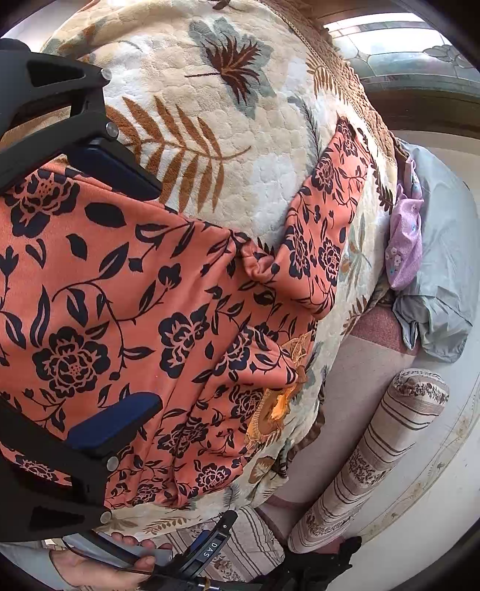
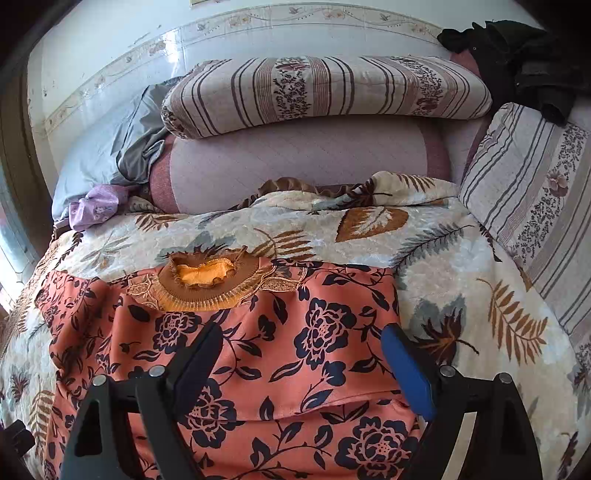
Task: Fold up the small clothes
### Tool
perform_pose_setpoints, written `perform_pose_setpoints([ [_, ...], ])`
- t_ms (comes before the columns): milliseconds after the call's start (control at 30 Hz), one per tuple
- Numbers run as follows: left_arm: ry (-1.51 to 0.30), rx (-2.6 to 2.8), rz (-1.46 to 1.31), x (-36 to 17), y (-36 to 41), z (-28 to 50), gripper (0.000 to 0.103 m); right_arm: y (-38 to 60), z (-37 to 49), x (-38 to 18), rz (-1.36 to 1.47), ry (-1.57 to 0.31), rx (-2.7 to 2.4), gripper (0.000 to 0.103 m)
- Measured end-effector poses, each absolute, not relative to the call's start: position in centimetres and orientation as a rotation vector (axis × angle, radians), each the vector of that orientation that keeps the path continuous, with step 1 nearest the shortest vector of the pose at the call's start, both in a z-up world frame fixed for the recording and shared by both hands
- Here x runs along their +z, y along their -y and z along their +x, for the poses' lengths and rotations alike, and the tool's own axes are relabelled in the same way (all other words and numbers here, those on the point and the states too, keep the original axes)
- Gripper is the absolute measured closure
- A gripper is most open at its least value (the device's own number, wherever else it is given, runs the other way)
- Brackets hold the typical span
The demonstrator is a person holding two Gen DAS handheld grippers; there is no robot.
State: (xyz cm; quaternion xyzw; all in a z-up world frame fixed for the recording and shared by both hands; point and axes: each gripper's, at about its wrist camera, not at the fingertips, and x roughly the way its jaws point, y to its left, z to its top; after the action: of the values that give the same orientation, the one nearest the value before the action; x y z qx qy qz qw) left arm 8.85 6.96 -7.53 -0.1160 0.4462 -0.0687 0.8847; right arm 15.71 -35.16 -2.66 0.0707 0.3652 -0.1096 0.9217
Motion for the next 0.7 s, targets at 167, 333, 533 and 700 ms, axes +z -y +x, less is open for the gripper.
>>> perform_pose_setpoints([
  [167,-0.914,-0.171,-0.204,-6.8,-5.0,9.6,0.000,36.0,14.9,-2.5,0.161,-0.733,-0.230,0.013],
  [333,-0.935,-0.254,-0.235,-6.9,-2.7,12.4,0.000,37.6,13.4,-3.6,0.266,-0.716,-0.185,0.013],
  [533,-1.043,-0.375,-0.393,-9.5,-0.5,18.5,0.000,38.7,10.1,-6.8,0.387,-0.722,-0.102,0.013],
  [700,-1.092,-0.361,-0.528,-11.4,0.0,22.3,0.017,40.0,8.8,-8.6,0.480,-0.715,-0.071,0.013],
])
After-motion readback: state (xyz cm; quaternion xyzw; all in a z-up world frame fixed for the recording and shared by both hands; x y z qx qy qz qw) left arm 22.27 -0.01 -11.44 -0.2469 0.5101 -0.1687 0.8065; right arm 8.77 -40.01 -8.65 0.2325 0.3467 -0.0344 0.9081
